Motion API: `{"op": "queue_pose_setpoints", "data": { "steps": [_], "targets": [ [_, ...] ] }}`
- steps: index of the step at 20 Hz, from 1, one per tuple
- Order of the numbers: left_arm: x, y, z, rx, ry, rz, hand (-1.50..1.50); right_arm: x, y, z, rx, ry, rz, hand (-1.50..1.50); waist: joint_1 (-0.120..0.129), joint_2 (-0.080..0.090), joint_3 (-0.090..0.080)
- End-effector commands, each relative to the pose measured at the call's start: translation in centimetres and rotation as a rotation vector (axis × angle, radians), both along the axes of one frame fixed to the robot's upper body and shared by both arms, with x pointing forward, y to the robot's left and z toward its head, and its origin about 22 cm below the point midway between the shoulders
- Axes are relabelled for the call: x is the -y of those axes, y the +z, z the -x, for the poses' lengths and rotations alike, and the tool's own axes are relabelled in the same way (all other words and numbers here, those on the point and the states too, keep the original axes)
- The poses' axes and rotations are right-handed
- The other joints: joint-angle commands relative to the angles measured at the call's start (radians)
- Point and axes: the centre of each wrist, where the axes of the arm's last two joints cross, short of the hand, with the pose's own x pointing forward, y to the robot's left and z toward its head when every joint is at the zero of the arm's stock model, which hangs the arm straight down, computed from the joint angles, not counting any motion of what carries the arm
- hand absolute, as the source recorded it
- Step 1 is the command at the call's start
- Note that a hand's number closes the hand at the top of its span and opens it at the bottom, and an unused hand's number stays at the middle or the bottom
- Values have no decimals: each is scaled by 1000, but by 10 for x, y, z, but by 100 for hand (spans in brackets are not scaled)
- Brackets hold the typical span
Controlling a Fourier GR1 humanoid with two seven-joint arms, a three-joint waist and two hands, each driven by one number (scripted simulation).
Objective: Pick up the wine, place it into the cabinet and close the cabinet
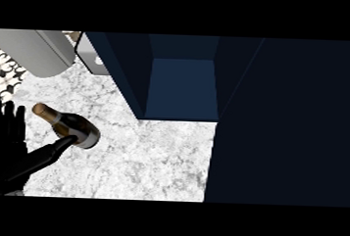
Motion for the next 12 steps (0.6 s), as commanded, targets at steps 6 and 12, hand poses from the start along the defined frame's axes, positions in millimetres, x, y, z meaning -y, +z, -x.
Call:
{"op": "queue_pose_setpoints", "data": {
  "steps": [6, 12],
  "targets": [
    [-20, -41, -2, 3, 30, 0, -150, -5, 13, 27, 42, 14, -63, -150, 3, 0, 0],
    [-26, -74, -14, -20, 31, 13, -150, 7, 18, 31, 56, 27, -33, -150, -2, 1, 0]
  ]
}}
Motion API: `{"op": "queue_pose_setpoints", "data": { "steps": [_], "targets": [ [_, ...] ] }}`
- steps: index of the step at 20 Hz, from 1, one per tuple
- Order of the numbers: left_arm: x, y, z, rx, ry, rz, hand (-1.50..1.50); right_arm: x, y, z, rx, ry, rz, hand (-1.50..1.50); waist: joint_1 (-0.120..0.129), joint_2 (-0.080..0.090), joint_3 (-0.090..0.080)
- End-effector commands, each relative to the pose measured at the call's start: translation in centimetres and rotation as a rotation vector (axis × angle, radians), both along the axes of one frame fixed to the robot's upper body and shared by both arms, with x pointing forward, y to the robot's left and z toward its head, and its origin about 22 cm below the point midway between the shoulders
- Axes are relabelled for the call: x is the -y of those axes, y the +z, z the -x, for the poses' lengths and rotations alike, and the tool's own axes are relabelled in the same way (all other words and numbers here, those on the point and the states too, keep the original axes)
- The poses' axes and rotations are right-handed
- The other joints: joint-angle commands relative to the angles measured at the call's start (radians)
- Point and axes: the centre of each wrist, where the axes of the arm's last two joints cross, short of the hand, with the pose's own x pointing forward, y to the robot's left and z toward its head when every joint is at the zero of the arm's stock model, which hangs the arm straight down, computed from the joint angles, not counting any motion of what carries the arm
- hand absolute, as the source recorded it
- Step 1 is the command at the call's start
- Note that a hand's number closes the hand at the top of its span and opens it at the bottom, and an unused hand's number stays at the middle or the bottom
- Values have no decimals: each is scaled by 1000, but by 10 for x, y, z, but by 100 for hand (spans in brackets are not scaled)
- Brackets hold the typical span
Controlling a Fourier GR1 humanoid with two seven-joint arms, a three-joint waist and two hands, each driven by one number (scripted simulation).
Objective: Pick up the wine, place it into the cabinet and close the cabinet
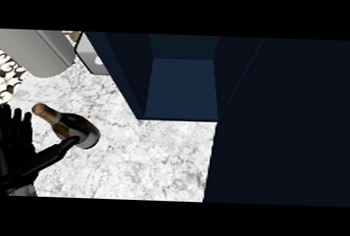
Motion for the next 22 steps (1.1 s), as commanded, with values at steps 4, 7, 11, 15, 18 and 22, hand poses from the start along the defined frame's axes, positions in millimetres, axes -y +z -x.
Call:
{"op": "queue_pose_setpoints", "data": {
  "steps": [4, 7, 11, 15, 18, 22],
  "targets": [
    [-1, -26, 7, -35, -37, 12, -150, 7, 4, 18, 62, 30, -38, -150, 4, 0, 1],
    [-16, -27, -4, -18, -39, -4, -150, 4, 17, 35, 52, 39, -51, -150, 1, 0, 0],
    [-9, -52, -17, -12, -63, 28, -150, -6, 7, 26, 41, 56, -43, -150, -1, 1, 0],
    [-9, -51, -18, -11, -61, 37, -150, 0, 16, 22, 43, 32, -15, -150, 3, 1, 0],
    [-12, -75, -5, -11, -45, 12, -150, -1, 8, 23, 56, 40, -56, -150, 2, 1, 0],
    [-25, -75, -18, -7, -56, 24, -150, 0, 13, 34, 44, 58, -29, -150, -2, 0, 0]
  ]
}}
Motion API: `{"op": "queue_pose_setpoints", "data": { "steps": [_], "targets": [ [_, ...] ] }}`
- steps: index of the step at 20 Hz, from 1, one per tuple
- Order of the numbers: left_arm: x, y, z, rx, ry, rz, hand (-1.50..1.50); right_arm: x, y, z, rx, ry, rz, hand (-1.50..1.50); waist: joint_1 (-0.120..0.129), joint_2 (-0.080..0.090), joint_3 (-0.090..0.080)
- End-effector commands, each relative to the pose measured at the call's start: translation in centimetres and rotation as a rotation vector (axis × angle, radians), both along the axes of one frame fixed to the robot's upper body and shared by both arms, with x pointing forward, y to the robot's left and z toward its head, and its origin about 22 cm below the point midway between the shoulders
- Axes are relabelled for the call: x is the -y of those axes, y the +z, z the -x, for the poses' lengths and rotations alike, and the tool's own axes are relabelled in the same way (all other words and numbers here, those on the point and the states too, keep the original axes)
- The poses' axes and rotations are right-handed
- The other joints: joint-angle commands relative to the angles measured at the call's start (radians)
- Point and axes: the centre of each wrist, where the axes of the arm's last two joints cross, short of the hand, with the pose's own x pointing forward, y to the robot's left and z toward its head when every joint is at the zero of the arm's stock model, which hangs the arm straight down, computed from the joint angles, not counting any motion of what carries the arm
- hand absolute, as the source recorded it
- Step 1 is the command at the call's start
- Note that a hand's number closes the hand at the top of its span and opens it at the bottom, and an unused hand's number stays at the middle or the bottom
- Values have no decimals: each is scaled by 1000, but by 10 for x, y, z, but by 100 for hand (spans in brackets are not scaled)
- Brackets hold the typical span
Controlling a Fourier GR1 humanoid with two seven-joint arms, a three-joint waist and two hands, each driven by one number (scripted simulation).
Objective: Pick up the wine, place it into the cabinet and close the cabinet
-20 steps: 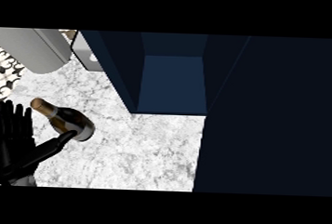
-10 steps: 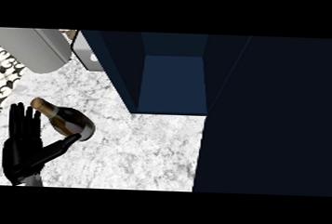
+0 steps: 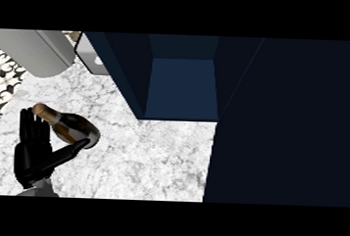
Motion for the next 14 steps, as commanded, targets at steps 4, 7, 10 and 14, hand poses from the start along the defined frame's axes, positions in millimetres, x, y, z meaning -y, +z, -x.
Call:
{"op": "queue_pose_setpoints", "data": {
  "steps": [4, 7, 10, 14],
  "targets": [
    [10, -20, 1, -13, -15, 13, -150, -2, 17, 31, 38, 36, -57, -150, 2, -1, 0],
    [-5, -26, -17, -22, -4, 13, -150, 6, 18, 31, 39, 32, -40, -150, -2, 0, 0],
    [5, -40, -9, -27, -16, 20, -150, -8, 11, 23, 47, 45, -50, -150, 1, 0, -1],
    [-21, -46, -8, -50, -33, 35, -150, -3, 13, 26, 48, 42, -46, -150, -1, 1, 0]
  ]
}}
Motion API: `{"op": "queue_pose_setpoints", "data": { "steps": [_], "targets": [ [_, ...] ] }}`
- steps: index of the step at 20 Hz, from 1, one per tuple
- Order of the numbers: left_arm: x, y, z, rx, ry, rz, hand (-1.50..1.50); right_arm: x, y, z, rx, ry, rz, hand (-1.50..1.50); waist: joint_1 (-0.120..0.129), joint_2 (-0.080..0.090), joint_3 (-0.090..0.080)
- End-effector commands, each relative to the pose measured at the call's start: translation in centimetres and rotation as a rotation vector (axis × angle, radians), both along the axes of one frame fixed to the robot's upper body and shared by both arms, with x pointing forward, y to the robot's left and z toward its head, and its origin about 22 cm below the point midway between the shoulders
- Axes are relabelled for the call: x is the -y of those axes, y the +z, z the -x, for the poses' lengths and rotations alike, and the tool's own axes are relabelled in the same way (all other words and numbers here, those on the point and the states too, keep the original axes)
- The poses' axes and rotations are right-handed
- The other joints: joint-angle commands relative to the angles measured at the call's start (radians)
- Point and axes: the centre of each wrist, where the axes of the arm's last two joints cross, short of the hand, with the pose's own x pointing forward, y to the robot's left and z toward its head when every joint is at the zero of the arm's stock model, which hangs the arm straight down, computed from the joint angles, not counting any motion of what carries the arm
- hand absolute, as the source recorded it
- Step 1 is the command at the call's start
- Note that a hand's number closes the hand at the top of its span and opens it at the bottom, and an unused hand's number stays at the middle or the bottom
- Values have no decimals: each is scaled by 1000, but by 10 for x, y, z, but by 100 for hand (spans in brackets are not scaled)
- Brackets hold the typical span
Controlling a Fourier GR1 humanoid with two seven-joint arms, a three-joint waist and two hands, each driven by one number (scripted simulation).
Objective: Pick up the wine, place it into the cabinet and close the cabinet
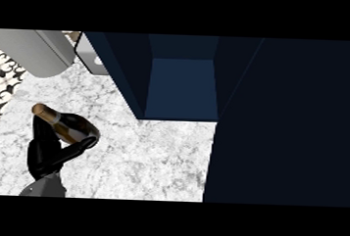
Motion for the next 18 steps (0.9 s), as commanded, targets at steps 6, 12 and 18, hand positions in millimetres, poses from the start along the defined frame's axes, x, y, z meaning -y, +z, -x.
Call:
{"op": "queue_pose_setpoints", "data": {
  "steps": [6, 12, 18],
  "targets": [
    [2, -12, -11, 27, -19, 51, -150, 3, 10, 27, 46, 8, -37, -150, 0, 0, 0],
    [16, -22, -16, 72, -35, 81, -150, 13, 5, 22, 48, 27, -22, -150, -1, 1, 1],
    [3, -34, -14, 94, -146, 51, 150, 0, 10, 21, 36, 36, -35, -150, -5, 2, -1]
  ]
}}
